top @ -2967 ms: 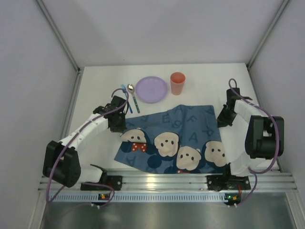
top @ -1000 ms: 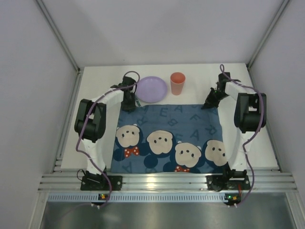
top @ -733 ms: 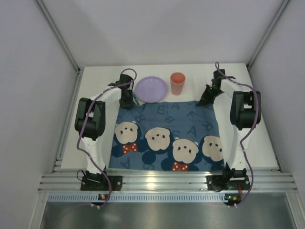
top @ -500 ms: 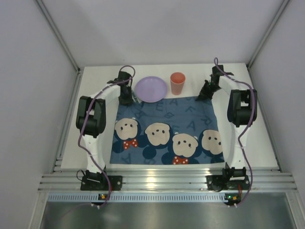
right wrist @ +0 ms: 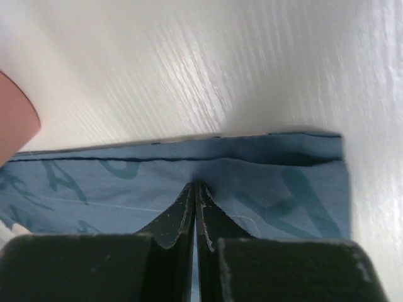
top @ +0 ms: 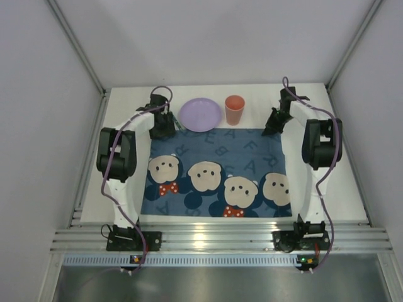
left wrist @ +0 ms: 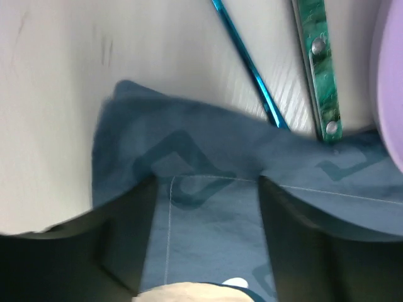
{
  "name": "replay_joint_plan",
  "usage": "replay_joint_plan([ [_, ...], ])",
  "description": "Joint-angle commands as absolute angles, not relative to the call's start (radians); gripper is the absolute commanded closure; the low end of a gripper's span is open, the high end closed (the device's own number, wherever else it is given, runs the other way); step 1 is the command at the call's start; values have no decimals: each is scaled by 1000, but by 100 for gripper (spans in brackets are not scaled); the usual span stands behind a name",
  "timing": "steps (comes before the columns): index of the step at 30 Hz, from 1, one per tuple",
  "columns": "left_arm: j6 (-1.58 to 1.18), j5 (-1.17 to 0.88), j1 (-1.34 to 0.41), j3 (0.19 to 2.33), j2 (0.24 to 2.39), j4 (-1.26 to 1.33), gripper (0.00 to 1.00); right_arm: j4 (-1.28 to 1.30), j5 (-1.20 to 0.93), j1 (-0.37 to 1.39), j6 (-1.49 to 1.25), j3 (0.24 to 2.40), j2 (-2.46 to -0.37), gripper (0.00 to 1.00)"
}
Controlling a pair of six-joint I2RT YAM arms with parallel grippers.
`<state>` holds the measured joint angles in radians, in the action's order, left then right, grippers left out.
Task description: Set the dinner table for one person
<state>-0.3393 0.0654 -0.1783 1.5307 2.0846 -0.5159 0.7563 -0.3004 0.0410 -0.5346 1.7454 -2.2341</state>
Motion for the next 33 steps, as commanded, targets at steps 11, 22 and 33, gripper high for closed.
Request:
replay_joint_plan([
  [11, -505, 137, -172, 1468, 1773, -750, 4, 765, -337, 90, -532, 1588, -1695, 25],
  [22, -545, 182, -172, 1690, 1897, -709, 7, 715, -354, 149, -508, 1066, -1333, 24],
  [33, -629, 281, -170, 2167, 2365, -790, 35, 768, -281, 147, -500, 1097, -1361, 26],
])
